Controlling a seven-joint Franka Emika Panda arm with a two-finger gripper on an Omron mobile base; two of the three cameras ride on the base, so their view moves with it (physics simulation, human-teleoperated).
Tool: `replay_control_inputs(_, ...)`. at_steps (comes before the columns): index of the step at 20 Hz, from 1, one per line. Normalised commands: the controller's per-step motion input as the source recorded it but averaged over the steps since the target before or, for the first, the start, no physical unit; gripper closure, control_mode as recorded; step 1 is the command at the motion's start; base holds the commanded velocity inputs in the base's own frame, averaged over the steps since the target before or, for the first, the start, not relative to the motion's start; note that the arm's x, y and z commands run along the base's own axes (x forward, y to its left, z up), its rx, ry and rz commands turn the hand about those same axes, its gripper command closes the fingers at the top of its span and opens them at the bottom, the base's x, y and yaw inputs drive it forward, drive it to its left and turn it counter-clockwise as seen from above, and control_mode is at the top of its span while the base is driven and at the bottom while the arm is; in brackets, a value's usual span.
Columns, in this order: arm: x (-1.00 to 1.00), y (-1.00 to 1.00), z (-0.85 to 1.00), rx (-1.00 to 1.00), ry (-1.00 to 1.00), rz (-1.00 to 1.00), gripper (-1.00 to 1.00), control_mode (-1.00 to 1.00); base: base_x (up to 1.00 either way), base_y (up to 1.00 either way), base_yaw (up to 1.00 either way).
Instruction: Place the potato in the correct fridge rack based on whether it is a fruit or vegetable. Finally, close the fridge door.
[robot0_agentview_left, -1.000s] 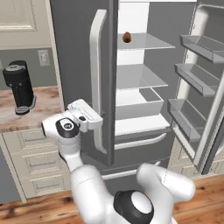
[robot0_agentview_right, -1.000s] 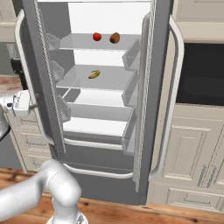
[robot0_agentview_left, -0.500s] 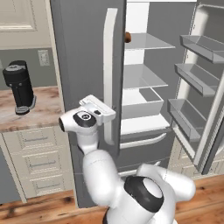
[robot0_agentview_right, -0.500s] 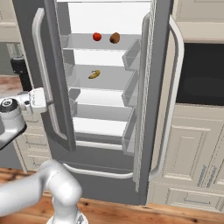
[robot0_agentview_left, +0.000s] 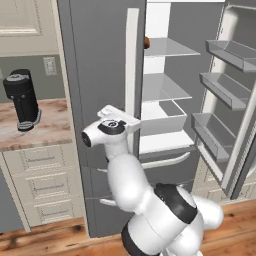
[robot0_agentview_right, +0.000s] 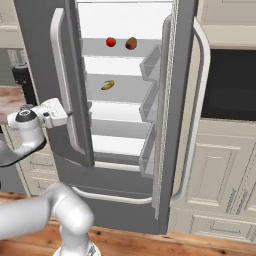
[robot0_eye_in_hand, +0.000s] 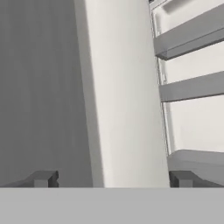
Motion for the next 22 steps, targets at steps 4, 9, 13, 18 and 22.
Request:
replay_control_inputs(4,0.54,0.0,0.01,0.0,0.0,0.06,-1.0,-1.0,0.0,0.0,0.0)
replay_control_inputs(9,0.66,0.0,0.0,0.0,0.0,0.03,-1.0,-1.0,0.0,0.0,0.0)
replay_control_inputs(13,0.65,0.0,0.0,0.0,0.0,0.02,-1.0,-1.0,0.0,0.0,0.0)
replay_control_inputs(18,0.6,0.0,0.0,0.0,0.0,0.0,-1.0,-1.0,0.0,0.0,0.0)
replay_control_inputs(22,0.65,0.0,0.0,0.0,0.0,0.0,-1.0,-1.0,0.0,0.0,0.0)
